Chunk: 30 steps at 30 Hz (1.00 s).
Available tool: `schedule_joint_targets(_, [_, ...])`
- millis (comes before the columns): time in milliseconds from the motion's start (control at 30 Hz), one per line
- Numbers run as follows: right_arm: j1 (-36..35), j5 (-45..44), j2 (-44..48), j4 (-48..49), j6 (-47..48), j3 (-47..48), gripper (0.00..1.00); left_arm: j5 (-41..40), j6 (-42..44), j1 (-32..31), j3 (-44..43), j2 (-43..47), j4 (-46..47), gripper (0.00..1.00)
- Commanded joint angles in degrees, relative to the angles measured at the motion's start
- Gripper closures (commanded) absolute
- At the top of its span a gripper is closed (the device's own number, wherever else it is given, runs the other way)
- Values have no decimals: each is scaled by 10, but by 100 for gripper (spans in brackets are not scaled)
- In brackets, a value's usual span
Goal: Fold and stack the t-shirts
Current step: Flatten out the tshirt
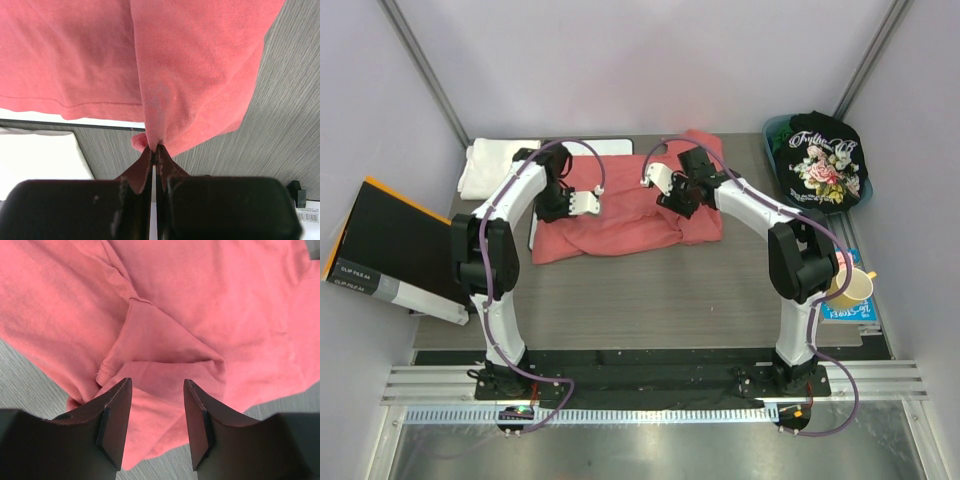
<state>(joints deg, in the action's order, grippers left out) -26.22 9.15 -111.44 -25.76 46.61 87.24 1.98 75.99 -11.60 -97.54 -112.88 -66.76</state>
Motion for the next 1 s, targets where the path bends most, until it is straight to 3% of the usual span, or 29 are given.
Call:
schedule_joint_targets(0, [-6, 16, -13, 10, 20, 21, 49, 0, -7, 1, -9, -4, 7, 100])
schedule_joint_targets(967, [-7, 28, -44, -25, 79, 17, 44, 6, -11, 1, -36, -31, 6, 100])
